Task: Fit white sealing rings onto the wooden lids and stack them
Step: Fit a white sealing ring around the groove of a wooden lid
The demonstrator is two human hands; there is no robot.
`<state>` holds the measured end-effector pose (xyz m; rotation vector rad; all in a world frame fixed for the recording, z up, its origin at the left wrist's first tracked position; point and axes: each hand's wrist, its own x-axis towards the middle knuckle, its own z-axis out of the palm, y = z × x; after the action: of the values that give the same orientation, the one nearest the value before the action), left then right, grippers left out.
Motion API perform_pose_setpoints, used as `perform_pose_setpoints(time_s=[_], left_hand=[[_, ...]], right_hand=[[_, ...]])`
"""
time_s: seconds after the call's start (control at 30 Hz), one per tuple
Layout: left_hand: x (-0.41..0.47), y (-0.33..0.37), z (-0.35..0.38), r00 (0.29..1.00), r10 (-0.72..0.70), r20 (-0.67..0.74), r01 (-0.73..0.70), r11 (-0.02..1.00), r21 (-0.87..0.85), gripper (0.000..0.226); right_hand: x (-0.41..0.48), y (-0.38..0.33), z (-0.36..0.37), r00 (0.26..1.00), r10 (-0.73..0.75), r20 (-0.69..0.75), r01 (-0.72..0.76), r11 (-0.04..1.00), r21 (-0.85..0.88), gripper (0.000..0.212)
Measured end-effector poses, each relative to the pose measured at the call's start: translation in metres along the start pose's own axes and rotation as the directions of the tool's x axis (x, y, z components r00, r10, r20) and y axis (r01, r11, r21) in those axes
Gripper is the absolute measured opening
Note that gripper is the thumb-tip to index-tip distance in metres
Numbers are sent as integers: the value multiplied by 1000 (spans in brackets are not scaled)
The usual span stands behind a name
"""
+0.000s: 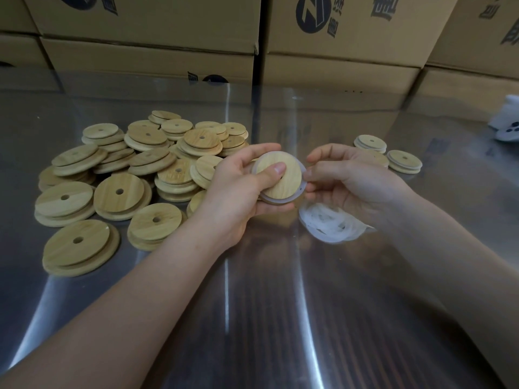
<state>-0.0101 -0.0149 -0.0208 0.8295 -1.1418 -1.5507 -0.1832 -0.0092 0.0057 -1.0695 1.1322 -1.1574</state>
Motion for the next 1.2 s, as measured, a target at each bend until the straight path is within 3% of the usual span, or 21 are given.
perform_pose_setpoints(time_s=[0.6,1.2], left_hand=[[-1,0,-2,999,8,-37,-8,1000,1,22],[-2,-1,3,998,-17,-63,10,993,-118,17]], right_hand=[[0,4,-1,982,-181,59,187,976,-116,31],[-5,-3,0,994,-47,101,60,990,-126,28]])
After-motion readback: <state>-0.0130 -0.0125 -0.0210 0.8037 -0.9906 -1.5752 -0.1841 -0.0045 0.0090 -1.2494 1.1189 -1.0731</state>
